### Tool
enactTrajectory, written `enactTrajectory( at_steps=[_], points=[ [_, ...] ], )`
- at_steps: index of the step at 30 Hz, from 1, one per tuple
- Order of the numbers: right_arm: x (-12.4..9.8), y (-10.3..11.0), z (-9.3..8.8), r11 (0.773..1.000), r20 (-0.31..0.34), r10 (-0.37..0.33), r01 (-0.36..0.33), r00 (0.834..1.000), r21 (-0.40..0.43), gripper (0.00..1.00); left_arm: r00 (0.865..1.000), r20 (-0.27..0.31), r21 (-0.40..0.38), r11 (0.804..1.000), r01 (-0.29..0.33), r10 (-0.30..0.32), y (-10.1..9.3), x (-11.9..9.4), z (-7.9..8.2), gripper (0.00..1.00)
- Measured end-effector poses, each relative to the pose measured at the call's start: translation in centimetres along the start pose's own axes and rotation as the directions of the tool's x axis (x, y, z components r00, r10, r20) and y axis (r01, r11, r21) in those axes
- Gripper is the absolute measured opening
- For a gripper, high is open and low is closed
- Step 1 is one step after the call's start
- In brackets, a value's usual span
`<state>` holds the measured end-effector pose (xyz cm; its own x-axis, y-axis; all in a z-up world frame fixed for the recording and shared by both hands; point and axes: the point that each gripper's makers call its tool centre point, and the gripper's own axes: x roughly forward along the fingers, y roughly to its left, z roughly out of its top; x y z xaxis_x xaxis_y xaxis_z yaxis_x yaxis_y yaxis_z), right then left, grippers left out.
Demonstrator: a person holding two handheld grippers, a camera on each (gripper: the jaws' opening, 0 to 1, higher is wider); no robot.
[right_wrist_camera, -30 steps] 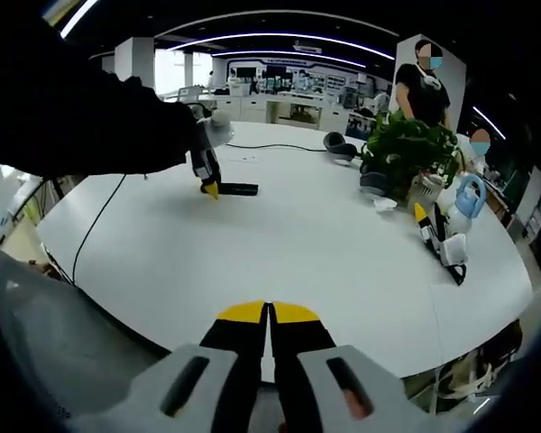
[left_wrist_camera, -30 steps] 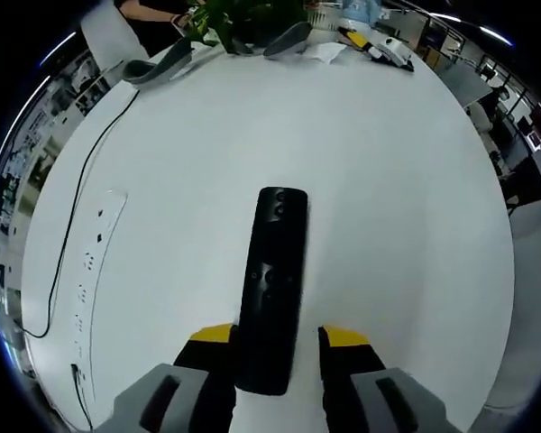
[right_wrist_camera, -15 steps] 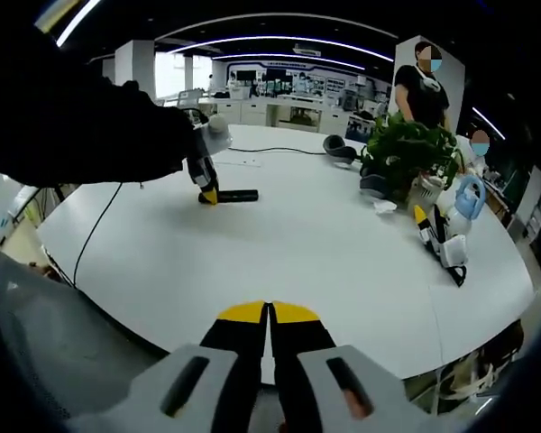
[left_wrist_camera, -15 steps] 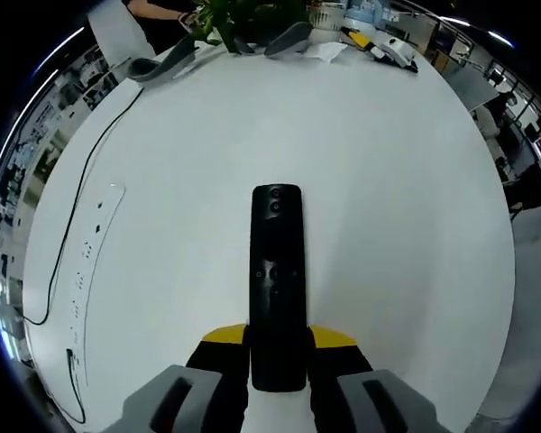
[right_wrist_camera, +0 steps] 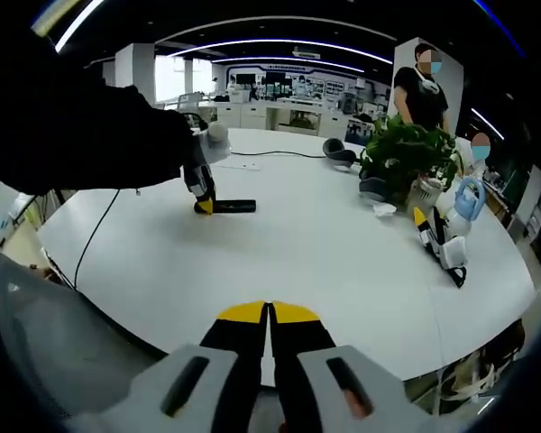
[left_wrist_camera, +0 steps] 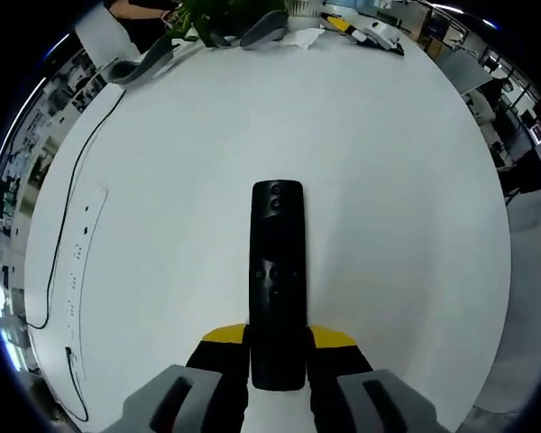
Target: Press the specified remote control buttons in sequence, fully releasing each button before pressing the next.
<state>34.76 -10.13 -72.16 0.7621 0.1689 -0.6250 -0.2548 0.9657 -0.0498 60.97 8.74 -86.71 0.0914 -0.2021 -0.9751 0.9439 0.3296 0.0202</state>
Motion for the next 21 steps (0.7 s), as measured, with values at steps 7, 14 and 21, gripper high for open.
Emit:
enactTrajectory(
  at_steps=[7, 14, 21],
  points=[
    [0.0, 0.0, 0.0, 1.000, 0.002, -0.001, 0.001, 1.000, 0.001, 0.00, 1.000, -0.003, 0.002, 1.000, 0.003, -0.003, -1.4, 0.0, -0.5, 0.24],
    [-0.1, -0.1, 0.1, 1.000, 0.008, -0.006, 0.006, 1.000, 0.001, 0.00, 1.000, 0.023, -0.005, 1.000, 0.002, -0.001, -2.8, -0.1, -0.9, 0.24],
    [-0.1, -0.1, 0.2, 1.000, 0.011, -0.003, 0.003, 1.000, 0.000, 0.00, 0.999, 0.037, -0.009, 1.000, 0.001, 0.000, -4.0, 0.0, -1.2, 0.24]
  ],
)
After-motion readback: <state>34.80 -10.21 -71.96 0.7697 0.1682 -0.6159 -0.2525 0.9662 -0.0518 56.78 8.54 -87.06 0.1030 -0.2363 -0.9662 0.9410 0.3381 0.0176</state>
